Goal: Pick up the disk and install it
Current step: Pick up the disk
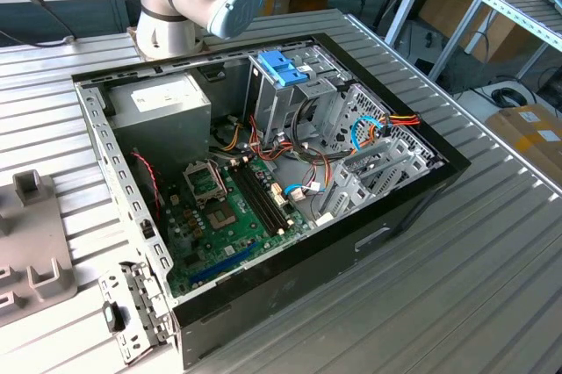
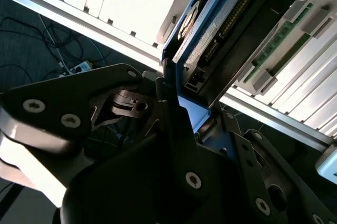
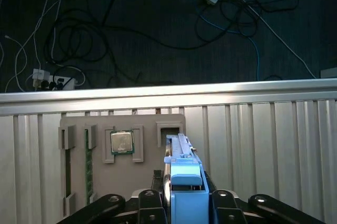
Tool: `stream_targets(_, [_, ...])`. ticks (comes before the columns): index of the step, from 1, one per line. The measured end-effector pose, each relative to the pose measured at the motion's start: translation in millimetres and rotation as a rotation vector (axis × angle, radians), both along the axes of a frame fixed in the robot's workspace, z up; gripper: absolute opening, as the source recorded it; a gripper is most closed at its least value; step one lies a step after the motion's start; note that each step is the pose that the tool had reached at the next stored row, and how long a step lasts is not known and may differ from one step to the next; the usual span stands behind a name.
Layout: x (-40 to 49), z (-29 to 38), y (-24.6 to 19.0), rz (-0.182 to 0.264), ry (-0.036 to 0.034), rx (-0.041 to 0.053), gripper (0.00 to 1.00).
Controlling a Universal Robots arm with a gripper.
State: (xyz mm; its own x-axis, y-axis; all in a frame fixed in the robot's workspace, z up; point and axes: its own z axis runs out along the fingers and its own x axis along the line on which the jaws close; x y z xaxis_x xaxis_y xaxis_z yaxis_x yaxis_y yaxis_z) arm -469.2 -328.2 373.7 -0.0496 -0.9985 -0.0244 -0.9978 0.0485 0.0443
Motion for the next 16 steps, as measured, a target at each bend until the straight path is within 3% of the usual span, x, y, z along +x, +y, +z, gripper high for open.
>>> stream_targets(16, [0.0,10.3,0.0,0.0,0.0,0.0,0.37])
